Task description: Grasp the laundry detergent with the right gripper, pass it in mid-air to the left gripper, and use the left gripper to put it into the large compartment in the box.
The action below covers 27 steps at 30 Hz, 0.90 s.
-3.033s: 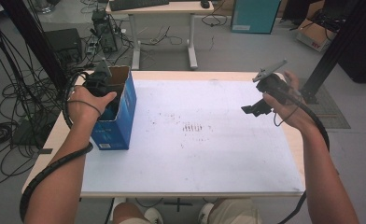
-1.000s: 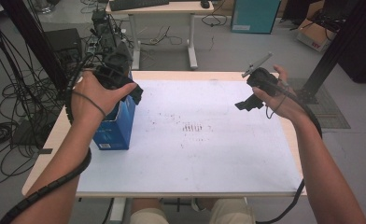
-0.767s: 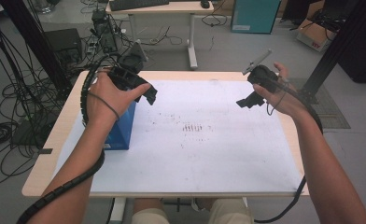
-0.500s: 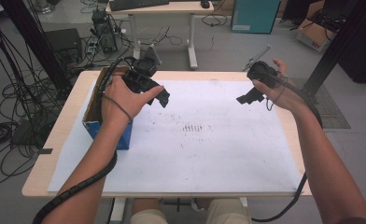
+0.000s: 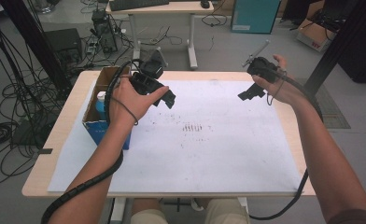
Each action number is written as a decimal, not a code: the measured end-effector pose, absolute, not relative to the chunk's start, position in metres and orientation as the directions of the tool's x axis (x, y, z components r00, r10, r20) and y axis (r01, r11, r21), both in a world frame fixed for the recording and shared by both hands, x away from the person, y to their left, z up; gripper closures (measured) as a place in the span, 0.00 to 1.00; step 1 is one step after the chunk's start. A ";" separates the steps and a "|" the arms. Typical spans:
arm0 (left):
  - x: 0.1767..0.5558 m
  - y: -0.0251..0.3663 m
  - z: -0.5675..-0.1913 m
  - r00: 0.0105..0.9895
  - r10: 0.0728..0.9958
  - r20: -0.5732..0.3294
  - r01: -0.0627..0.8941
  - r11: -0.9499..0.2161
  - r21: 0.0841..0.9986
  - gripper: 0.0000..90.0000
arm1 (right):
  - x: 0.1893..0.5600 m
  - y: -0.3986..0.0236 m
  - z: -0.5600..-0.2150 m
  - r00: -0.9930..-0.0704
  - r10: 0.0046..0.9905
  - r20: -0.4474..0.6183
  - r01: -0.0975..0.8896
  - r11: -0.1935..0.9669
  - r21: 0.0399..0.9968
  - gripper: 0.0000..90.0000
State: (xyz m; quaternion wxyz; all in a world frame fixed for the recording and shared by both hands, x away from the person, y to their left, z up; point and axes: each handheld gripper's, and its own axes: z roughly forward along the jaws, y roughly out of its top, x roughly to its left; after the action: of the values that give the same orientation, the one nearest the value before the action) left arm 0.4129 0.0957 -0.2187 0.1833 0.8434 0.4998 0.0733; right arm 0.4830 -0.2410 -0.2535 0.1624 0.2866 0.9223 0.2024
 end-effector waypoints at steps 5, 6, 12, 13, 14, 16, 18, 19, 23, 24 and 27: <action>0.415 0.095 -0.222 0.493 0.867 -0.079 0.817 -0.429 0.385 0.07 | 0.484 -0.240 -0.250 -0.783 0.590 -0.198 0.457 0.761 0.460 0.00; 0.415 0.095 -0.223 0.494 0.865 -0.082 0.817 -0.430 0.384 0.07 | 0.484 -0.240 -0.249 -0.784 0.588 -0.200 0.454 0.762 0.462 0.00; 0.416 0.096 -0.226 0.492 0.865 -0.098 0.821 -0.424 0.383 0.07 | 0.484 -0.239 -0.249 -0.786 0.585 -0.202 0.455 0.767 0.452 0.00; 0.416 0.096 -0.226 0.492 0.865 -0.098 0.821 -0.423 0.383 0.07 | 0.484 -0.239 -0.250 -0.786 0.585 -0.203 0.457 0.769 0.447 0.00; 0.416 0.096 -0.226 0.492 0.865 -0.098 0.821 -0.424 0.382 0.08 | 0.484 -0.239 -0.250 -0.785 0.586 -0.202 0.458 0.768 0.448 0.00; 0.416 0.095 -0.227 0.496 0.863 -0.098 0.818 -0.427 0.385 0.08 | 0.484 -0.238 -0.250 -0.784 0.587 -0.201 0.459 0.766 0.449 0.00; 0.417 0.095 -0.227 0.496 0.863 -0.097 0.819 -0.427 0.383 0.08 | 0.484 -0.238 -0.249 -0.784 0.588 -0.201 0.459 0.766 0.450 0.00; 0.417 0.095 -0.227 0.496 0.863 -0.098 0.819 -0.427 0.383 0.08 | 0.484 -0.238 -0.249 -0.784 0.587 -0.201 0.459 0.767 0.449 0.00; 0.415 0.093 -0.227 0.506 0.857 -0.100 0.814 -0.436 0.384 0.08 | 0.484 -0.239 -0.251 -0.789 0.581 -0.199 0.455 0.771 0.446 0.00; 0.415 0.092 -0.227 0.505 0.857 -0.100 0.814 -0.434 0.386 0.08 | 0.484 -0.239 -0.251 -0.787 0.585 -0.196 0.459 0.768 0.446 0.00; 0.415 0.092 -0.226 0.506 0.857 -0.098 0.812 -0.434 0.390 0.08 | 0.483 -0.239 -0.251 -0.785 0.588 -0.195 0.464 0.767 0.443 0.00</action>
State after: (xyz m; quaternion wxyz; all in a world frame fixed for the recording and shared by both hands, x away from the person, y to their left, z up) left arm 0.4151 0.0916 -0.2263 0.1972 0.8449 0.4939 0.0574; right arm 0.4830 -0.2393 -0.2512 0.1631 0.2841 0.9257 0.1890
